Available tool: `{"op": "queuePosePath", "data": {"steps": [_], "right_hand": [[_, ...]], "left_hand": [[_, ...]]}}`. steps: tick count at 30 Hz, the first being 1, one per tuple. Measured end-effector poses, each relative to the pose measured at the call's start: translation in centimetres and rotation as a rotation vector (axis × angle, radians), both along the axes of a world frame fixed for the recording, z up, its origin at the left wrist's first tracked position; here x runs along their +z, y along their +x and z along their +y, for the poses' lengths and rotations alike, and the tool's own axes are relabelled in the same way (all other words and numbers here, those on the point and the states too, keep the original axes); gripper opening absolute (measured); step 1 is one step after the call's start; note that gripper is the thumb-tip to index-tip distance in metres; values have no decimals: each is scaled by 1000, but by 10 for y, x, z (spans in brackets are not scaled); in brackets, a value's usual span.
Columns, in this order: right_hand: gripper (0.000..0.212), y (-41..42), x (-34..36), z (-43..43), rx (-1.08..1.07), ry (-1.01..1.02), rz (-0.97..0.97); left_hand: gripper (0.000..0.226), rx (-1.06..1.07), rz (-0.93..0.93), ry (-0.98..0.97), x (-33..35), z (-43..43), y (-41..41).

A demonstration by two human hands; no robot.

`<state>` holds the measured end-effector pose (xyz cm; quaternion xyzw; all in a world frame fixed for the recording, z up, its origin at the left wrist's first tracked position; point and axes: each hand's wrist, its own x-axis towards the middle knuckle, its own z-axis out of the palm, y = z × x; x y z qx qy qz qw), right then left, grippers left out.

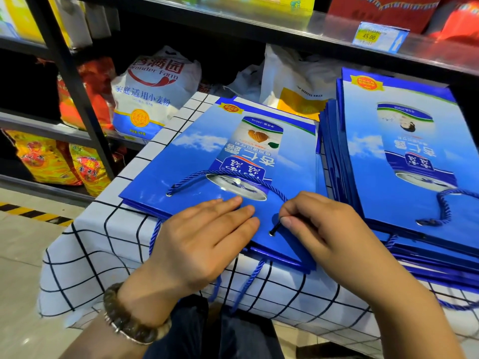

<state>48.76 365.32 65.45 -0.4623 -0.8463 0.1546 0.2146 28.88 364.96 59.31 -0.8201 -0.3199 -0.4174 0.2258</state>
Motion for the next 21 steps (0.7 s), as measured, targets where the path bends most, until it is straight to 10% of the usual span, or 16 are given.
{"op": "queuePosePath", "data": {"steps": [21], "right_hand": [[37,2,3,-8,-23,98,41]], "left_hand": [[21,74,-211,-428,66,-4,13]]}}
